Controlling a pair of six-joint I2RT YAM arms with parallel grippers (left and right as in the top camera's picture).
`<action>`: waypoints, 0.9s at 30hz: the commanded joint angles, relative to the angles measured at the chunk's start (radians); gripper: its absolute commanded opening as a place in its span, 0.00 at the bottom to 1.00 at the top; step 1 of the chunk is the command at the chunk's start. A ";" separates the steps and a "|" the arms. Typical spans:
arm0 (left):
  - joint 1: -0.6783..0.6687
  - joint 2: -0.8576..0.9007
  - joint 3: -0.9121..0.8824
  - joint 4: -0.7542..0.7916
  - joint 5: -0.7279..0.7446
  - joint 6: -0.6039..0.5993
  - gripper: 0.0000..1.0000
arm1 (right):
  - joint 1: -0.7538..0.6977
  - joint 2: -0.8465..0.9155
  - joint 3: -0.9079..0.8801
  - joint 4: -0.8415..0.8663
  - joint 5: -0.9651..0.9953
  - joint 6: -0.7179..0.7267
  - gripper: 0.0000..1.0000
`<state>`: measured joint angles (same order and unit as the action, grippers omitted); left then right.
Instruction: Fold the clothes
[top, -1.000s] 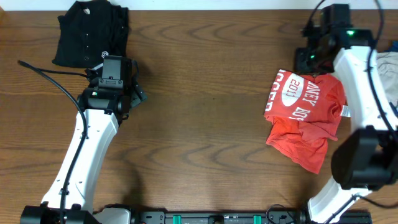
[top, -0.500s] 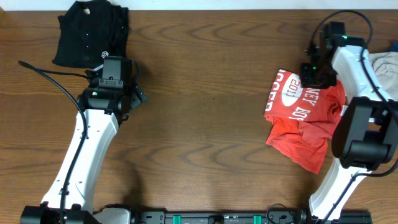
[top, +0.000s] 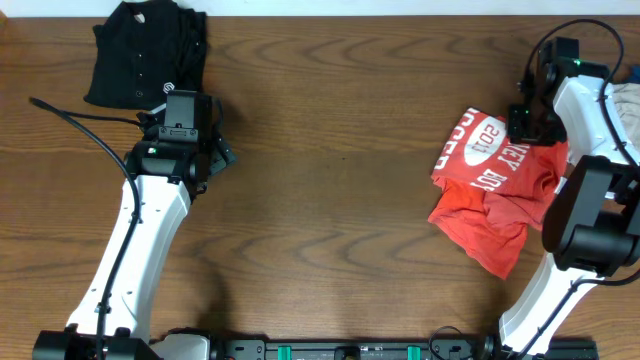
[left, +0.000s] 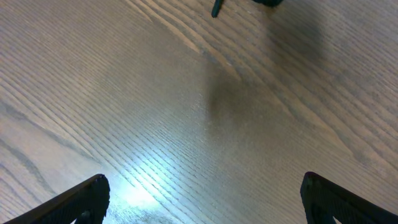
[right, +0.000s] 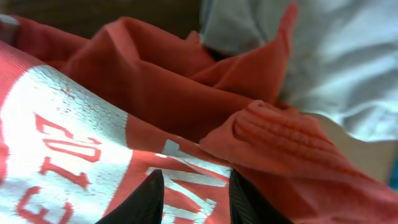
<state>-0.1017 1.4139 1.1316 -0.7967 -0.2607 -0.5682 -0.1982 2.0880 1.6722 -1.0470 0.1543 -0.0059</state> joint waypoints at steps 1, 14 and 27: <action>0.003 0.006 -0.015 -0.003 -0.001 0.014 0.98 | -0.025 0.020 0.001 -0.005 0.198 0.070 0.33; 0.003 0.006 -0.015 -0.003 -0.001 0.014 0.98 | -0.029 0.020 0.001 -0.146 0.384 0.244 0.40; 0.003 0.006 -0.015 -0.011 -0.001 0.014 0.98 | -0.089 0.020 -0.182 -0.021 0.291 0.314 0.38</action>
<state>-0.1017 1.4139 1.1316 -0.8028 -0.2607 -0.5682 -0.2638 2.0880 1.5253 -1.0786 0.4515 0.2794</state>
